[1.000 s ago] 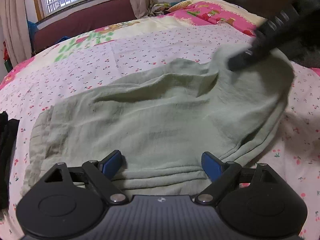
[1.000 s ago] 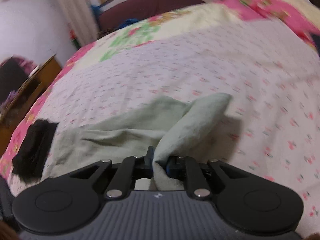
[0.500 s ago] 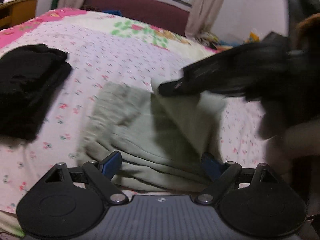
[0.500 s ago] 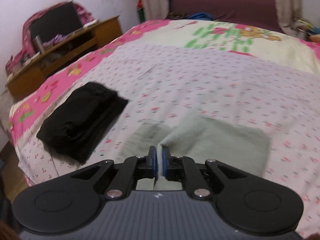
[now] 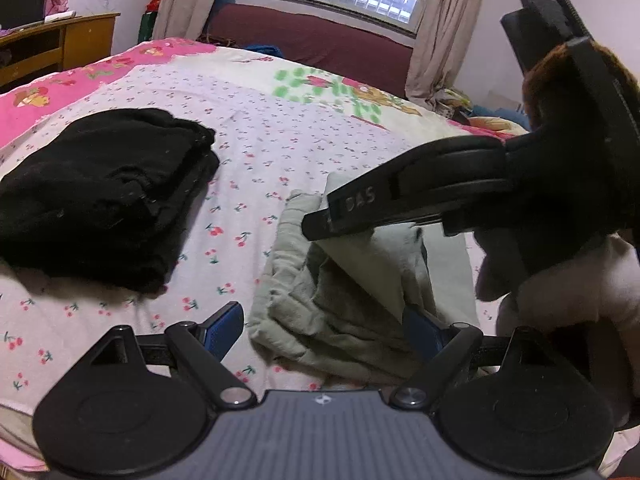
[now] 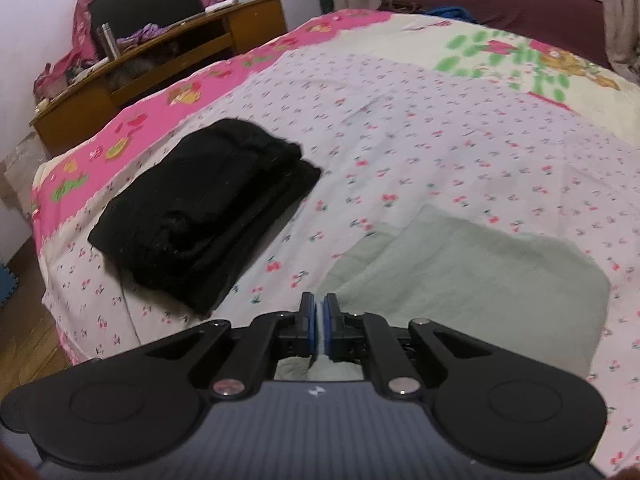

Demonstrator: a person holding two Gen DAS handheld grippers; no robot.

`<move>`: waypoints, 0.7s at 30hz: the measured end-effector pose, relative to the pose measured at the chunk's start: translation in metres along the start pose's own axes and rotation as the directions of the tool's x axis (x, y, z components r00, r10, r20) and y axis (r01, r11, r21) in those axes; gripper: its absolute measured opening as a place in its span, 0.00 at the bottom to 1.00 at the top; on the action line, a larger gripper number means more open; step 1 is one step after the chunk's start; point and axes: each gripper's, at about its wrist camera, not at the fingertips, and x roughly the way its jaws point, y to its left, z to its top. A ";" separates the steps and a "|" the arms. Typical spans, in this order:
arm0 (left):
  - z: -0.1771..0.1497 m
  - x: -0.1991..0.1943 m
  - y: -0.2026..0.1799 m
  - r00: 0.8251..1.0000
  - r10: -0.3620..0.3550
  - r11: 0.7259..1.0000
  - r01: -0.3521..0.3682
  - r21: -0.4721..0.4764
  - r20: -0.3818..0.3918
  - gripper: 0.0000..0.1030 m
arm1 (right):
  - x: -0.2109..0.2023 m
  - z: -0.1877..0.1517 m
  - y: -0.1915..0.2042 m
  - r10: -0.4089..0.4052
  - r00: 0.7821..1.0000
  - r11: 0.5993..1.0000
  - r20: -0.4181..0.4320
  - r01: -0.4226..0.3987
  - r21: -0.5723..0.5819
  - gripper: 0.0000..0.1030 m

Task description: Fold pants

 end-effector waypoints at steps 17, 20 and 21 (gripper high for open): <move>0.018 -0.001 -0.026 0.998 0.038 0.980 -0.048 0.191 0.052 0.96 | -0.066 -0.029 -0.086 -0.056 0.987 0.983 0.148 0.028 0.180 0.35; 0.030 0.019 -0.041 0.996 0.047 0.960 -0.066 0.270 0.076 0.96 | -0.071 -0.049 -0.107 -0.123 0.982 0.970 0.143 0.088 0.228 0.35; 0.034 0.025 -0.045 0.996 0.039 0.957 -0.059 0.284 0.075 0.96 | -0.071 -0.054 -0.113 -0.136 0.981 0.966 0.137 0.101 0.236 0.35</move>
